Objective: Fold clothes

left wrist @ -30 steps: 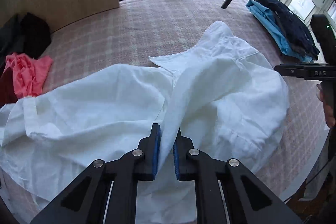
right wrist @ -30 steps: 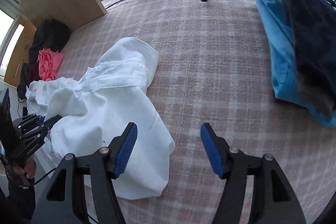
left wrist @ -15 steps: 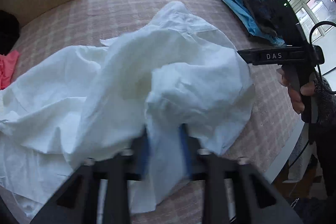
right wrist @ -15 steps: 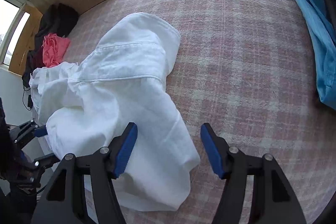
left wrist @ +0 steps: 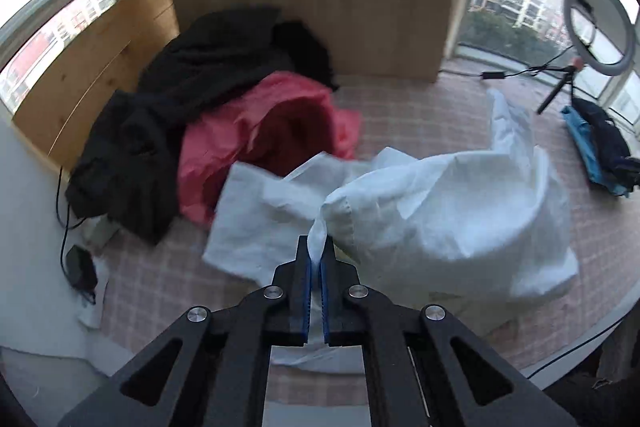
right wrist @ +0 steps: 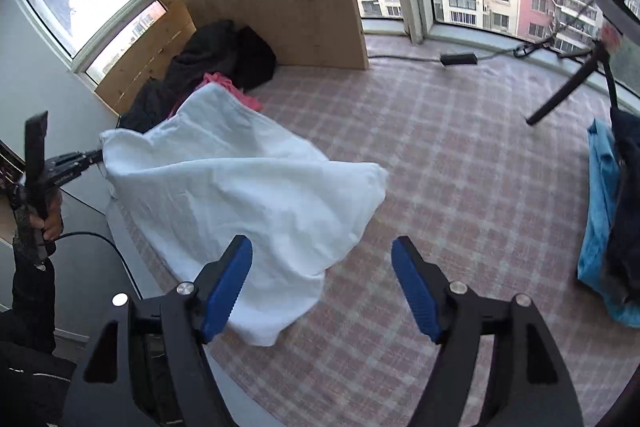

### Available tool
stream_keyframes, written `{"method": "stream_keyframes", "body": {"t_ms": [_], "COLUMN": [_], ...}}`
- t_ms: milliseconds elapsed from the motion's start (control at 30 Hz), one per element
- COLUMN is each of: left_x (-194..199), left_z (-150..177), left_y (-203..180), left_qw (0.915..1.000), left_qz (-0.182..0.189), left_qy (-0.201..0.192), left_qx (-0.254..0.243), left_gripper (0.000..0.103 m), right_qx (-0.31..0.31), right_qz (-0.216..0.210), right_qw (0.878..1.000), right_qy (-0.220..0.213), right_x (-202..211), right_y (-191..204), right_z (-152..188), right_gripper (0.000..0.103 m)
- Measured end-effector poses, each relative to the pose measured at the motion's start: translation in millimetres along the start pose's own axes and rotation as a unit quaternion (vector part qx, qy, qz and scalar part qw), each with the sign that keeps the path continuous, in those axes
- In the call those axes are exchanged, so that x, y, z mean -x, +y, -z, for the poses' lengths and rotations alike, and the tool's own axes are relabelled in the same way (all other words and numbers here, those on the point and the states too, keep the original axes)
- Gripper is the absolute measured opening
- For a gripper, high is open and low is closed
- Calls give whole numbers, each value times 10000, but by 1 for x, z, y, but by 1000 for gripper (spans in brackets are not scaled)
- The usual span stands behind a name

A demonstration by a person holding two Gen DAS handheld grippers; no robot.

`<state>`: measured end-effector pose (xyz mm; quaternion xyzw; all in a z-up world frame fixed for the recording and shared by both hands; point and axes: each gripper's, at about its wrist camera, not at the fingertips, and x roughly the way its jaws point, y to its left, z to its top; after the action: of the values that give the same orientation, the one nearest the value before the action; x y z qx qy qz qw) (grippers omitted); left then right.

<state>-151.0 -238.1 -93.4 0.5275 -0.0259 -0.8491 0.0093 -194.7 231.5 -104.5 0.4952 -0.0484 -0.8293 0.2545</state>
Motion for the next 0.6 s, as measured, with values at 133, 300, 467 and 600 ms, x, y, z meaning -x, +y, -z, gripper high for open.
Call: {"method": "stream_keyframes", "body": {"t_ms": [133,300,467,600], "left_x": [-52,-71,-81,-78], "left_z": [33,62,92,105], "left_y": [41,40,49,58], "left_qw": [9968,9945,9878,9828], "left_qz": [-245,-8,26,-61], "left_qy": [538,597,812,918], "left_qx": [530,859,1329,1599], "left_gripper": [7,8,7,7], "right_qx": [630,1984,2999,3217], "right_qz": [36,-376,-462,-954], "right_qw": [9980,9777,9397,9138], "right_qy": [42,577,1578,2290], "right_x": [-36,-118,-216,-278], "right_y": [38,121,168,171], "right_z": [-54,-113,-130,-129], "right_gripper": [72,72,72,72]}}
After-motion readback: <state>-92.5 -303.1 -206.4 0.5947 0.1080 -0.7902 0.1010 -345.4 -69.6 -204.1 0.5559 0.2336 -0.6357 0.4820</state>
